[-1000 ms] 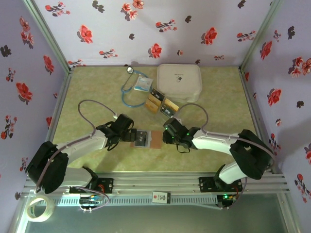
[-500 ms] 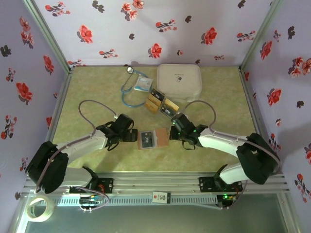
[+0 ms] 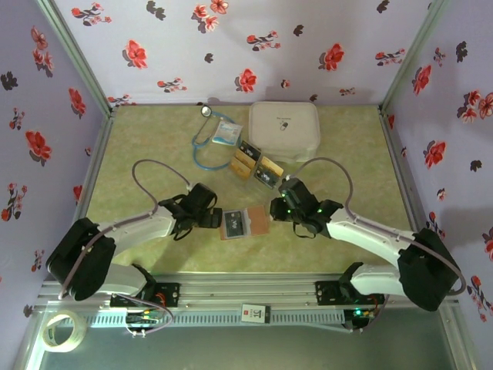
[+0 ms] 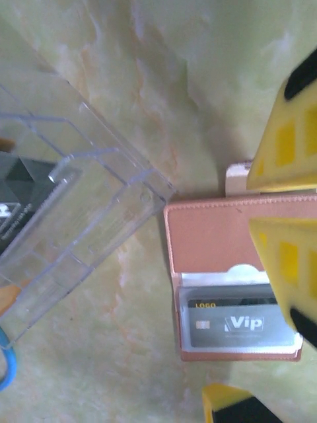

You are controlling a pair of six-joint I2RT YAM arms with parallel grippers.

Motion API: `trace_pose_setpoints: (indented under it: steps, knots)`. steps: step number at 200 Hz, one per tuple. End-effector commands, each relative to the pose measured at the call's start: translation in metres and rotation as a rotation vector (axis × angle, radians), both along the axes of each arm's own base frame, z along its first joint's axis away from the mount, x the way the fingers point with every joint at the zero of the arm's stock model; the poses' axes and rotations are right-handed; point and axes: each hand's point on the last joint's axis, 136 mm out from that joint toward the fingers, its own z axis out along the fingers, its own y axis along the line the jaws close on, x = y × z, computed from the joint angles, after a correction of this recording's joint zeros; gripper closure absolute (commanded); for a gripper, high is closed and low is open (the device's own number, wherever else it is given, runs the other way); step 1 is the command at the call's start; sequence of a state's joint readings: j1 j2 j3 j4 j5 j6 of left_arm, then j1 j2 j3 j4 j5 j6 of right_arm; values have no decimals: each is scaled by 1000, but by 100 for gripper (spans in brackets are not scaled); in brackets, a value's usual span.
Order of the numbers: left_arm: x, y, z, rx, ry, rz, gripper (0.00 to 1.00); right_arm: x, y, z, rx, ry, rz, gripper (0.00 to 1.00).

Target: Put the credit cards into the card holder

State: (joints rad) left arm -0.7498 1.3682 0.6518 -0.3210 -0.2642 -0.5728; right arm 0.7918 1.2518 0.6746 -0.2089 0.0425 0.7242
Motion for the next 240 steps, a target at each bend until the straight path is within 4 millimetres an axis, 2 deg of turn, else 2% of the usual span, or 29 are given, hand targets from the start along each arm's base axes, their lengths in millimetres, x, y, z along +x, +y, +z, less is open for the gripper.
trace_pose_setpoints:
  steps: [1, 48, 87, 155, 240]
  knots:
    - [-7, 1, -12, 17, 25, -6, 0, 3, 27, 7, 25, -4, 49, 89]
    - [-9, 4, -21, 52, 37, -6, 0, 6, 75, -20, -2, 35, 141, 100]
    - [-9, 7, -26, 83, 41, -3, 0, 14, 95, -36, -9, 58, 161, 100]
    - [-9, 8, -30, 100, 48, -5, 0, 21, 103, -54, -51, 76, 161, 100]
    - [-9, 8, -32, 108, 51, -10, 0, 20, 100, -69, -74, 102, 147, 100]
